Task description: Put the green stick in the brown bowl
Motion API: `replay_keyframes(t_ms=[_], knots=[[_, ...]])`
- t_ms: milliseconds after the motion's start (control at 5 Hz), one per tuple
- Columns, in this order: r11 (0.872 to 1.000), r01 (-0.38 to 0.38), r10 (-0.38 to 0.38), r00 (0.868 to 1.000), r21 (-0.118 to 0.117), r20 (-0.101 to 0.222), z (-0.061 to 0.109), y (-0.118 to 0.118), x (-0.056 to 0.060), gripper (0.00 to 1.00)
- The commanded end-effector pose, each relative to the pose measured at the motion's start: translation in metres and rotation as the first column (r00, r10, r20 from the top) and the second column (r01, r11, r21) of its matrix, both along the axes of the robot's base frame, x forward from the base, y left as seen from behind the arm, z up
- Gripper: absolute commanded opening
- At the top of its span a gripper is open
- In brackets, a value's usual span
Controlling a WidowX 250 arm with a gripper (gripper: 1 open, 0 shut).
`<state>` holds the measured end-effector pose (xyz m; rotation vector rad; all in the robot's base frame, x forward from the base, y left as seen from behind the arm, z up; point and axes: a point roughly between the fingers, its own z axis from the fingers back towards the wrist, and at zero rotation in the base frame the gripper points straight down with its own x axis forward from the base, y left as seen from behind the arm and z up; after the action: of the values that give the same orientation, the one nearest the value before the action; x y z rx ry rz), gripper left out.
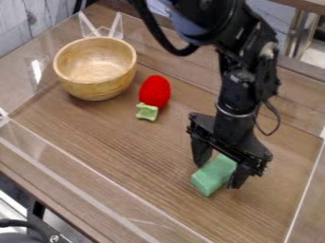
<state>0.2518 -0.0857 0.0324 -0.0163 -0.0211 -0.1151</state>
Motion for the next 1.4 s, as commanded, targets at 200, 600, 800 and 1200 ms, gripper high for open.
replay_keyframes(t_ms=[200,600,800,1200], knots=[[0.997,-0.065,0.068,0.995,-0.041,0.079,0.000,-0.001,0.011,1.00],[0.983,-0.176,0.181,0.978,-0.055,0.101,0.019,-0.007,-0.002,1.00],[0.978,-0.202,0.207,0.973,-0.057,0.103,0.019,0.003,-0.002,1.00],[0.968,-0.242,0.248,0.962,-0.067,0.112,0.020,0.020,-0.001,1.00]])
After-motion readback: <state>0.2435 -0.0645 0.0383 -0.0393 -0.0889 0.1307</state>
